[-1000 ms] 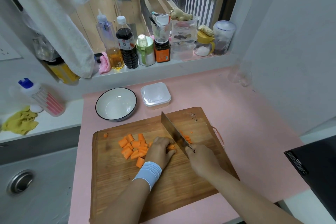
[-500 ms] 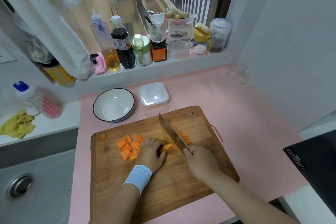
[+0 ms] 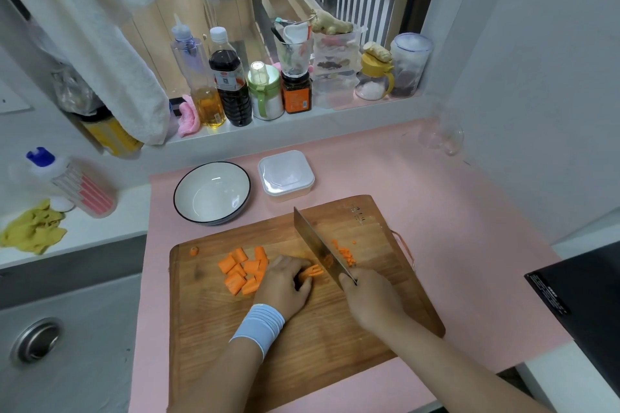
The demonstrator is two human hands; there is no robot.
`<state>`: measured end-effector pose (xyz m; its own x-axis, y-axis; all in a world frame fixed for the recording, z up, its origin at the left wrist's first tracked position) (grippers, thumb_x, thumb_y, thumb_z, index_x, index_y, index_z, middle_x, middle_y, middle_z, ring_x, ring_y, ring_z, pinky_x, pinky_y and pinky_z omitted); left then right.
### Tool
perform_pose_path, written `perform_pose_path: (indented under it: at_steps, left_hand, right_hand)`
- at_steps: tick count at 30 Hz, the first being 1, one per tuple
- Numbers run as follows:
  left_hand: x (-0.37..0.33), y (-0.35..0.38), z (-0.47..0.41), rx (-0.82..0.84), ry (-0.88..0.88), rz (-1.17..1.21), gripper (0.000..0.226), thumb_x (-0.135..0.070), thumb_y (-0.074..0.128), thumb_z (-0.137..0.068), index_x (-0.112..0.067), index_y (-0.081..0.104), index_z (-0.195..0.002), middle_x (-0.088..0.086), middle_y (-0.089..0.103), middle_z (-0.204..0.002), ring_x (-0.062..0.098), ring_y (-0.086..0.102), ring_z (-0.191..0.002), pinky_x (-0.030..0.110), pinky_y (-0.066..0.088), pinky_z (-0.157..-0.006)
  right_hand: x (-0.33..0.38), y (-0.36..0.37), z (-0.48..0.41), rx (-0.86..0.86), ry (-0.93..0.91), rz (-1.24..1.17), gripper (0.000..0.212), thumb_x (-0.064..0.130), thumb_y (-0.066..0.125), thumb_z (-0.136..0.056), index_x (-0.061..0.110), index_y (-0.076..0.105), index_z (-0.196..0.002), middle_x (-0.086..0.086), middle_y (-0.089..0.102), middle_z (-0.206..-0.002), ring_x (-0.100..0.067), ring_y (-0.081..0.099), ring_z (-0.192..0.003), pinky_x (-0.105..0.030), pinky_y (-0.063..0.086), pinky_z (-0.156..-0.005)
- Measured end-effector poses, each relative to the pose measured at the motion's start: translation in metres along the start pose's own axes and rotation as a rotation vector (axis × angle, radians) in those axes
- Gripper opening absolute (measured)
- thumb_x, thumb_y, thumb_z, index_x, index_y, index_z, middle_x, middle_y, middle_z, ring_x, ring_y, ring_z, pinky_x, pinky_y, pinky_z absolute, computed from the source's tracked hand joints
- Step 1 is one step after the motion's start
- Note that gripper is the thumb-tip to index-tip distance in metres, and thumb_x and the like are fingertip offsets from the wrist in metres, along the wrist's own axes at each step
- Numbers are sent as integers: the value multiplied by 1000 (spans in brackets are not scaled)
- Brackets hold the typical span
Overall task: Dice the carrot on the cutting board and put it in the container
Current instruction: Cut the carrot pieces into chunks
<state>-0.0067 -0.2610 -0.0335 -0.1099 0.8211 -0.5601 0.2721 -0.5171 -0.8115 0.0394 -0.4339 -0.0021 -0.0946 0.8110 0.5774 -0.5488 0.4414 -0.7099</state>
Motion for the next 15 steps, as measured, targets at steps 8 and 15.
perform_pose_path:
  at_steps: [8, 15]
  left_hand:
    - [17, -4, 7, -88, -57, -162, 12, -17, 75, -74, -24, 70, -83, -8, 60, -81, 19, 52, -84, 29, 31, -81]
    - [5, 0, -2, -49, -60, -122, 13, -23, 72, -79, -29, 72, -90, -13, 64, -82, 14, 54, -86, 26, 32, -85]
  right_hand:
    - [1, 1, 1, -6, 6, 12, 35, 41, 39, -105, 33, 56, -76, 10, 61, -73, -12, 60, -71, -29, 41, -58]
    - [5, 4, 0, 4, 11, 28, 32, 42, 39, -105, 30, 62, -85, 9, 62, -79, -16, 62, -79, -28, 38, -60]
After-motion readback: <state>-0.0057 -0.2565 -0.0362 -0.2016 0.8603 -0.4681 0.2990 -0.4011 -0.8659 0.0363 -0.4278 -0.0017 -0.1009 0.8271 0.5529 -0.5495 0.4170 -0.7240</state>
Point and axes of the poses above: each hand's wrist, its own z-axis away from the middle knuckle, its own y-axis out of the palm, x = y × z, the point moved 9 cm from there along -z, towards the middle knuckle
